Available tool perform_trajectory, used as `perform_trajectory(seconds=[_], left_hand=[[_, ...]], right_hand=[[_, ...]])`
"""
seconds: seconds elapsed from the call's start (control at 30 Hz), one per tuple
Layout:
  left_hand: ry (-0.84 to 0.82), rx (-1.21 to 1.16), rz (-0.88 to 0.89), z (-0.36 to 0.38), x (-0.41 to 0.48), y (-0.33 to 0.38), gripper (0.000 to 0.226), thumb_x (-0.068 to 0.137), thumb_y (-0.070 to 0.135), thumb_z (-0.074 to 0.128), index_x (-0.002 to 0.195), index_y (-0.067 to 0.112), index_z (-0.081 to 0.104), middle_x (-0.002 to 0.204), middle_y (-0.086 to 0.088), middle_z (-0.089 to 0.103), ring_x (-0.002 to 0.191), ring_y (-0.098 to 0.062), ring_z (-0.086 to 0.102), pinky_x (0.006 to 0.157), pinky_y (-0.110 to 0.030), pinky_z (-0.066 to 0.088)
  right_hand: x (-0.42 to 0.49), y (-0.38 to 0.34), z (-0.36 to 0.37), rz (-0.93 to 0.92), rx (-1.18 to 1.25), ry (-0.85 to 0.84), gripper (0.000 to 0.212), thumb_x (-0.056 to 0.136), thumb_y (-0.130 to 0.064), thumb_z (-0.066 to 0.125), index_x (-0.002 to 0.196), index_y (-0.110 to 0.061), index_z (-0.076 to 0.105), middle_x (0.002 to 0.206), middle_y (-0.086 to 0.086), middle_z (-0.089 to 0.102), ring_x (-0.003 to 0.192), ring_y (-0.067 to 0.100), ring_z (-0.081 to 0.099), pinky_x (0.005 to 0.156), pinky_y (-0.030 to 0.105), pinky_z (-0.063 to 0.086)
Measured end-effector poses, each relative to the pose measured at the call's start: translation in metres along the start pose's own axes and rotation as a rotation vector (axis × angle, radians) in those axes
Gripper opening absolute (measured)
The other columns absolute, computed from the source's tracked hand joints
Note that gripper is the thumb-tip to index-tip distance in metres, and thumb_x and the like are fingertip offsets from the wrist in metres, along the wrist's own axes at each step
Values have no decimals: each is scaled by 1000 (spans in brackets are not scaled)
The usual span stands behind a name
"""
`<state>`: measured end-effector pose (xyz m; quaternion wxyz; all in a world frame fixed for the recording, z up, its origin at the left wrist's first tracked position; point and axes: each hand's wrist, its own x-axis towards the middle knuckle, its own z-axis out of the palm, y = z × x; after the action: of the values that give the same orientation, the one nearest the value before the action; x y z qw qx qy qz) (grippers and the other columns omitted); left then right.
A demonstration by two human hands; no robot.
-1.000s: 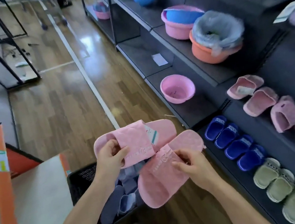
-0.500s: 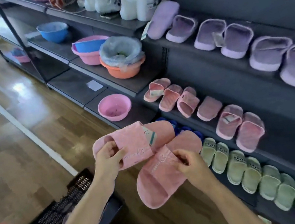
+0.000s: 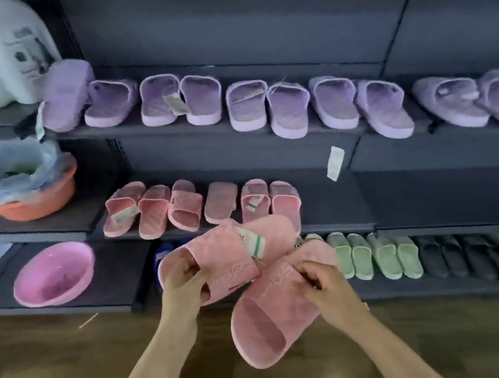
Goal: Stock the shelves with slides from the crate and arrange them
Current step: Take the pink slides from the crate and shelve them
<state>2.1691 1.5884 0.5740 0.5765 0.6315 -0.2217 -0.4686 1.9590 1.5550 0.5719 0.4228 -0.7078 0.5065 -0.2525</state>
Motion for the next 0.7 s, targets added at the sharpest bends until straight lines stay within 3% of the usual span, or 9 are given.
perform_trajectory(seconds=[0.07,0.13,0.2,0.27,0.37,0.47,0.63,0.7], left_hand=[[-38,17,-29,9,12,0,30,85,1,59,110,17,58,109,-8,60,103,-28,54,89,-46,45],[-76,25,-42,17,21,0,35,85,2,61,117,12,55,112,-9,59,102,-27,54,88,-44,45],[-118,43,-47,23,28,2,30,84,0,61,111,14,56,108,-8,59,98,-26,55,87,-44,46],[-176,72,-37,26,32,3,26,84,-1,60,102,16,56,101,-8,60,88,-23,55,73,-38,48],[-265,126,-25,32,38,6,21,85,-2,59,88,19,57,89,-5,59,76,-18,52,59,-28,40],[-309,174,-4,45,38,3,24,87,0,57,80,23,54,82,0,57,74,-16,51,63,-29,40],[-384,213,-41,71,40,-8,20,87,1,57,80,19,56,82,-1,58,82,-22,54,74,-39,44],[-397,238,-68,83,47,-13,17,88,2,57,81,18,56,85,-3,58,86,-27,55,78,-43,45]], right_hand=[[-3,5,-2,37,17,77,9,76,9,51,69,3,51,57,-9,38,54,4,31,53,21,24],[-6,7,-2,69,35,133,11,74,11,51,67,4,46,58,-6,34,55,5,28,52,22,21],[-9,8,-1,90,40,175,20,75,11,51,63,-4,44,55,-9,33,54,5,27,52,21,21],[-12,9,0,120,34,203,26,76,10,51,63,-11,44,55,-12,37,54,4,30,53,19,24],[-18,12,4,161,7,259,20,78,7,54,72,-12,57,58,-15,51,55,2,44,54,15,34],[-24,17,5,211,-5,331,20,78,9,54,83,-8,63,64,-17,57,60,-4,52,57,10,39],[-26,33,-5,297,-81,408,30,79,10,51,79,-19,61,67,-16,53,59,1,48,56,8,38],[-21,43,-12,303,-136,417,26,81,8,51,82,-15,62,67,-16,51,57,-1,47,56,7,38]])
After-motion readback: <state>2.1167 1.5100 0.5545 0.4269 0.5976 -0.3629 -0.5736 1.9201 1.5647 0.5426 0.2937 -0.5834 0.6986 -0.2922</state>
